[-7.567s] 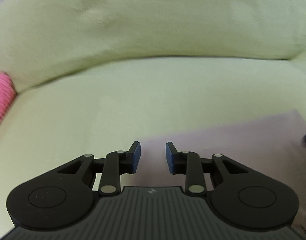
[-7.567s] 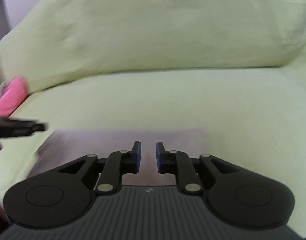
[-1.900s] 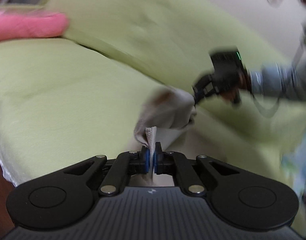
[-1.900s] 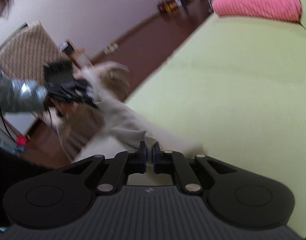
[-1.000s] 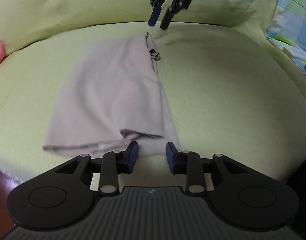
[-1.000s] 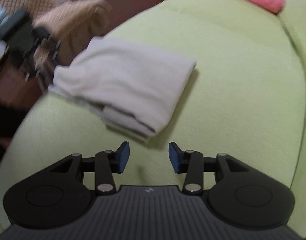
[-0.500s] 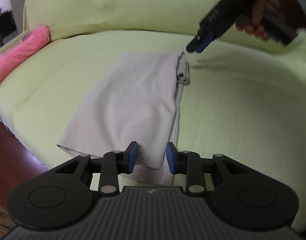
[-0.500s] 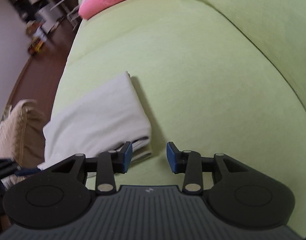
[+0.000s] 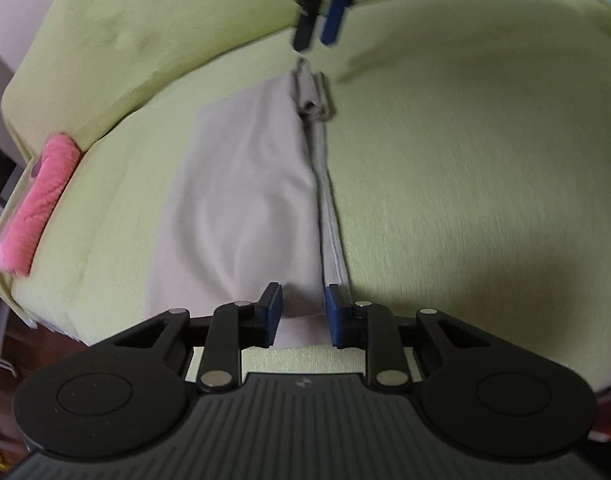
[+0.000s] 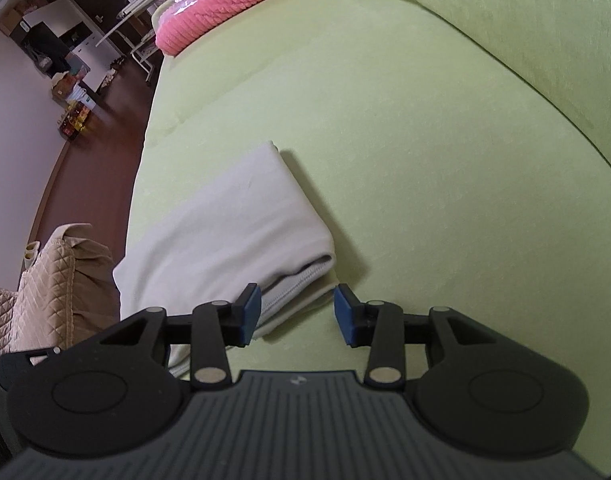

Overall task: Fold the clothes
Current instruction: 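Grasp the folded edge with the left tool while the right tool pinches its other end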

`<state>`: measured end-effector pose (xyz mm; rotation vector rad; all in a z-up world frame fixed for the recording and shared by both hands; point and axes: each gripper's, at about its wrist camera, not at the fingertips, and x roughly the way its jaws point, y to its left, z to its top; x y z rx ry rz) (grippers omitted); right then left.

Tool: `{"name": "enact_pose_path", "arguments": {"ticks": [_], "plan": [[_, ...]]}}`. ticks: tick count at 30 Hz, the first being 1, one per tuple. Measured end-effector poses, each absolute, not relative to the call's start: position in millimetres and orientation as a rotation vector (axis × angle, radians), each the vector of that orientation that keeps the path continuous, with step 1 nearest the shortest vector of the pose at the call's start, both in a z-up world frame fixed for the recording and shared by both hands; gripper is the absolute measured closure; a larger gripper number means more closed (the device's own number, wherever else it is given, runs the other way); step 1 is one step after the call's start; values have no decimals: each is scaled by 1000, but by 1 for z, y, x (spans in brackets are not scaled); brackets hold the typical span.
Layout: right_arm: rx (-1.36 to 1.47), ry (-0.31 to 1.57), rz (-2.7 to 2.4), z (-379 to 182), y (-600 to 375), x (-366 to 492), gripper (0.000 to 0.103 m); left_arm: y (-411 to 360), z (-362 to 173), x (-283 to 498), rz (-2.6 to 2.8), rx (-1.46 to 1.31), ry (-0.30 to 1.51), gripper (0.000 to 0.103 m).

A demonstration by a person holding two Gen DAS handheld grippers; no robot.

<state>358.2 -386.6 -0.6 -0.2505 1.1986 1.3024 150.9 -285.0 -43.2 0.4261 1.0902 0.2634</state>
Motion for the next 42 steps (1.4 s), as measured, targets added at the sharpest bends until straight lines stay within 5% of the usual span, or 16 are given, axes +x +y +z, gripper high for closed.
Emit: {"name": "enact_pose_path", "arguments": {"ticks": [4, 5, 6, 23, 27, 29, 42], "plan": [[-257, 1194, 1287, 0, -389, 361, 66, -285, -53, 165, 253, 494, 1111, 79], [-253, 1193, 1282, 0, -389, 361, 66, -285, -56, 169, 249, 512, 1120, 96], [-244, 1193, 1275, 1, -390, 362, 66, -283, -59, 173, 241, 531, 1133, 101], [123, 1447, 1047, -41, -378, 386, 66, -261, -43, 183, 290, 565, 1097, 103], [127, 1478, 1029, -52, -371, 381, 95, -277, -39, 163, 284, 556, 1089, 103], [98, 1453, 1038, -50, -370, 376, 99, -287, -37, 152, 282, 553, 1086, 103], [120, 1448, 1031, -51, -381, 373, 99, -293, -48, 136, 228, 568, 1139, 103]]}}
